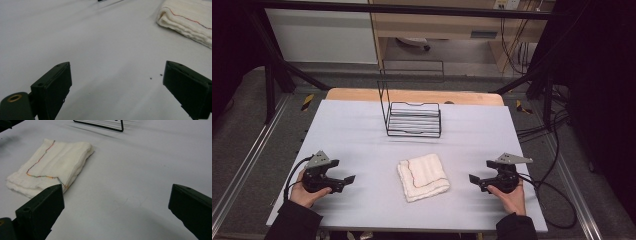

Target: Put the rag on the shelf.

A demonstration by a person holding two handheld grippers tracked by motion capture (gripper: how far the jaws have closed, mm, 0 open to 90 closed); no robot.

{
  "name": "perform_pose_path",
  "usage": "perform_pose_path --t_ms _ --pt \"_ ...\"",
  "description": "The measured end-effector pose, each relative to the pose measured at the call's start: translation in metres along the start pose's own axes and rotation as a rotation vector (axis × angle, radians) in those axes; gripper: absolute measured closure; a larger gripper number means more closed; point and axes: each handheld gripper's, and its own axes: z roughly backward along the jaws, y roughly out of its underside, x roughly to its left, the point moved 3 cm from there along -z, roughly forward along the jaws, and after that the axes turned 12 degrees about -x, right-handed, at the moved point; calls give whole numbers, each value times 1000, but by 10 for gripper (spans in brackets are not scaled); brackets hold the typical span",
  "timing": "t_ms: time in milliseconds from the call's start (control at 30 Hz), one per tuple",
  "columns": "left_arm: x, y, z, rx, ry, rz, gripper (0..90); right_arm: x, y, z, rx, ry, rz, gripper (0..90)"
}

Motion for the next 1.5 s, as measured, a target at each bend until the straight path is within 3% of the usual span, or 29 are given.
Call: perform_pose_path --t_ms 633,1133,1500 --pt "-13 -5 -5 5 1 -12 81 6 -2 -4 3 2 21 11" --pt "-38 -18 -27 37 12 -8 110 12 0 -11 35 7 36 10" --pt "-60 -36 -50 57 32 -24 145 14 1 -12 46 11 36 12"
